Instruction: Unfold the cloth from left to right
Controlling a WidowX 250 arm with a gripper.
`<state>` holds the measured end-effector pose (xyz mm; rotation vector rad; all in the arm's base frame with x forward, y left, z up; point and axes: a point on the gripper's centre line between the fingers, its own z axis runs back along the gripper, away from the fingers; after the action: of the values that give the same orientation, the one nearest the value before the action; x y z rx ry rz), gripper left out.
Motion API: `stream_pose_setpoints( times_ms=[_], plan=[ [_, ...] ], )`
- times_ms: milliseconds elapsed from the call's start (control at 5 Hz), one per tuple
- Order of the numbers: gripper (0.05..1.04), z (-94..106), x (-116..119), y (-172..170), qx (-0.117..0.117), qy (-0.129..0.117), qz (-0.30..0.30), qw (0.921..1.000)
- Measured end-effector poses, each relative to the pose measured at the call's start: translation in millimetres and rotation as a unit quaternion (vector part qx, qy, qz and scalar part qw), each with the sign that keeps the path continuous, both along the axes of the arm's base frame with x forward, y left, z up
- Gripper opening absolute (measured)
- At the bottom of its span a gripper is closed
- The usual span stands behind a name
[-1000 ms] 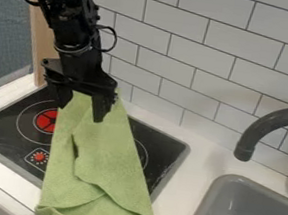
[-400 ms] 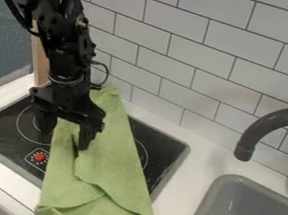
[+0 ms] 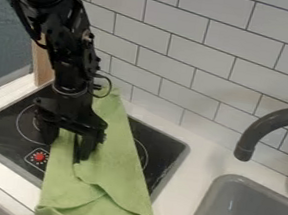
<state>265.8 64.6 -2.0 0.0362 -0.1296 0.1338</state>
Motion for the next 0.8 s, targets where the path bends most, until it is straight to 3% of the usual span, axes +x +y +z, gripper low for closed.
stream_pose_setpoints(
  times_ms=[200,400,800],
  plan=[
    [0.999,1.6,2,-9,-0.024,-0.005,-0.025,0.9994],
    [0.999,11.4,2,-14,-0.034,-0.02,-0.027,0.9989],
    [0.999,17.6,2,-16,-0.042,-0.024,-0.03,0.9984]
  ],
)
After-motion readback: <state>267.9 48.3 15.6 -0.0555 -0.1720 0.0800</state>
